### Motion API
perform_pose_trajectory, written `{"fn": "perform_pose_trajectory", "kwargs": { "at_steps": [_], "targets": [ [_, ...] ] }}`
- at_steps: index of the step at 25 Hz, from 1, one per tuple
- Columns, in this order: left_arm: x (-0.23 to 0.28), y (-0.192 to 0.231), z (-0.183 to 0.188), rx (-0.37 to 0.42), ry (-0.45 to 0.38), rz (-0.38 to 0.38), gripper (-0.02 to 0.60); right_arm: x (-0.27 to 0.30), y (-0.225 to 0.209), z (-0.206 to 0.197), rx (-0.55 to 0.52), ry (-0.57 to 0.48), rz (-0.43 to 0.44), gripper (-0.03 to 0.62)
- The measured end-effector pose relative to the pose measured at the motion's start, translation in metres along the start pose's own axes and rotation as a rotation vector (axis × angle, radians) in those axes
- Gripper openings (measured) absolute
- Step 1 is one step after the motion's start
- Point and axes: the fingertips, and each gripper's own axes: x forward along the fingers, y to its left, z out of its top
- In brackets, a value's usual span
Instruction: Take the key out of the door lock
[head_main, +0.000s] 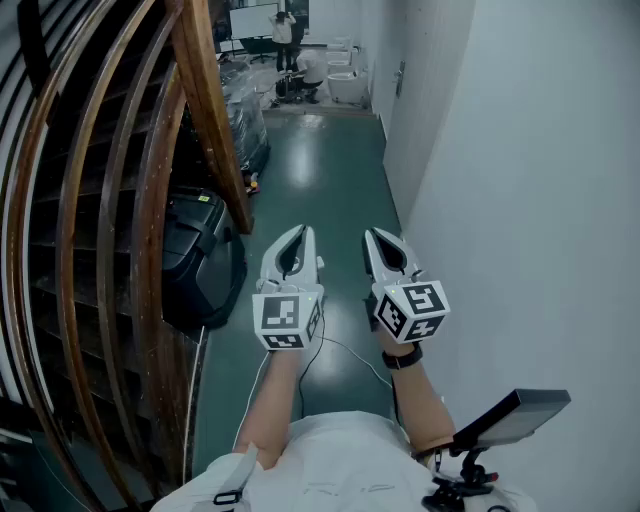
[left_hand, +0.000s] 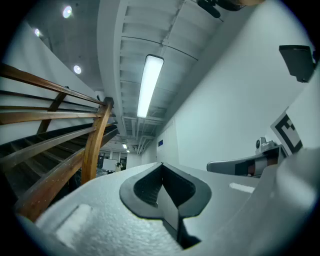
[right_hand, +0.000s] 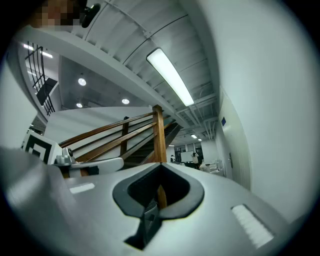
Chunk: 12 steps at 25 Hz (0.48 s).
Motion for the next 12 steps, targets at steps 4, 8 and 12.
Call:
{"fn": "perform_pose_trajectory", "kwargs": {
  "at_steps": [4,8,12],
  "targets": [
    [-0.013,0.015,-0.008,0.000,0.015,-0.045,-0.003,0.010,0.022,-0.015,0.031,0.015,-0.011,0.005],
    [-0.021,0.049,-0.026,-0.072,0.021,-0.002,-0.003,0.020,0.036,-0.036,0.011,0.077,-0.007,0.005],
    [-0.024,0.072,-0.054,-0.122,0.054,0.023,-0.003,0.026,0.023,-0.053,0.017,0.105,-0.059,0.005]
  ]
}}
